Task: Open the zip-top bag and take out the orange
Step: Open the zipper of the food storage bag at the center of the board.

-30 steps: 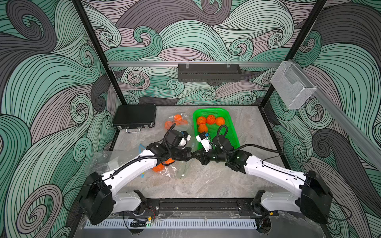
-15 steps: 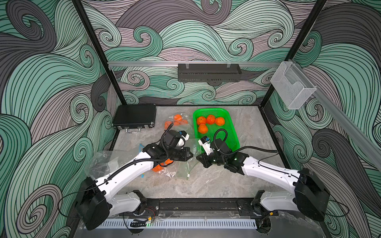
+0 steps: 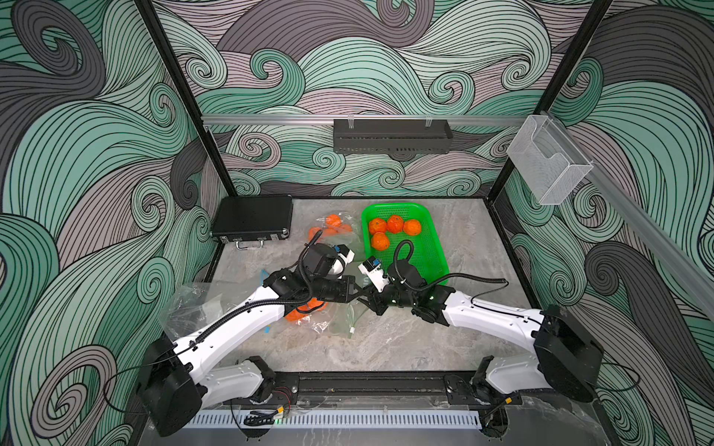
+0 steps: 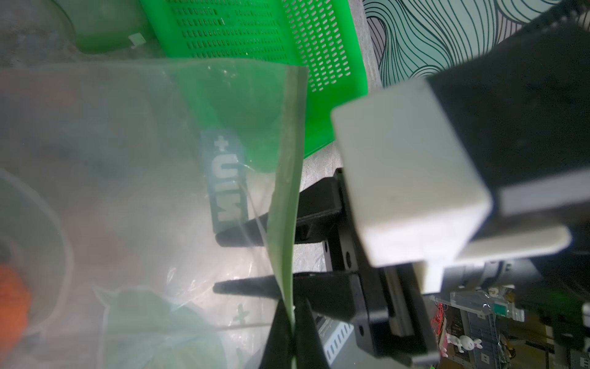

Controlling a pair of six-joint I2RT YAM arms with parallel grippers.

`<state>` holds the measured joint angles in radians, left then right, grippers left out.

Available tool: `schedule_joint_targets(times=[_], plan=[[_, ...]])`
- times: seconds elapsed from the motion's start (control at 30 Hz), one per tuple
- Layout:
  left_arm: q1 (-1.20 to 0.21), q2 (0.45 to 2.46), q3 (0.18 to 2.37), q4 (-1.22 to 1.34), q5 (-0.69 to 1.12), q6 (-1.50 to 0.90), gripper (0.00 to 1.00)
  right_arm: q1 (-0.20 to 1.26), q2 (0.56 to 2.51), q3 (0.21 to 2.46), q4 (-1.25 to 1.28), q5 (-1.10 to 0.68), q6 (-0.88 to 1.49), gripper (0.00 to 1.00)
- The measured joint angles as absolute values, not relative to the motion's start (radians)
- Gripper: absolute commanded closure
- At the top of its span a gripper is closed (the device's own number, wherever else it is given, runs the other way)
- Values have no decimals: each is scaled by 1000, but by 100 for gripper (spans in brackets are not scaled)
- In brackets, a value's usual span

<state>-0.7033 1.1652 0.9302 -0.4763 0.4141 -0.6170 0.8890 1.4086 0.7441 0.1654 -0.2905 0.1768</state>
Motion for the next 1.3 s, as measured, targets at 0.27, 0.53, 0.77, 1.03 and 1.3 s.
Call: schedule_joint_targets(times=[0.27, 0.53, 0.77, 1.03, 1.3], plan=[[-707, 1115, 1002, -573, 314, -587, 18, 899, 1430, 615, 385, -365, 36, 67], [-421, 956, 1004, -735, 22, -580, 6, 909, 1512, 617, 511, -434, -23, 64], [-212, 1018, 776, -705, 14, -615, 5, 923, 1539, 606, 581, -468, -55, 60], [-154, 1113, 733, -606, 44, -617, 8, 933, 1537, 537, 649, -480, -71, 59], [-124, 1271, 744, -550, 101, -587, 18, 949, 1552, 522, 743, -479, -68, 59]])
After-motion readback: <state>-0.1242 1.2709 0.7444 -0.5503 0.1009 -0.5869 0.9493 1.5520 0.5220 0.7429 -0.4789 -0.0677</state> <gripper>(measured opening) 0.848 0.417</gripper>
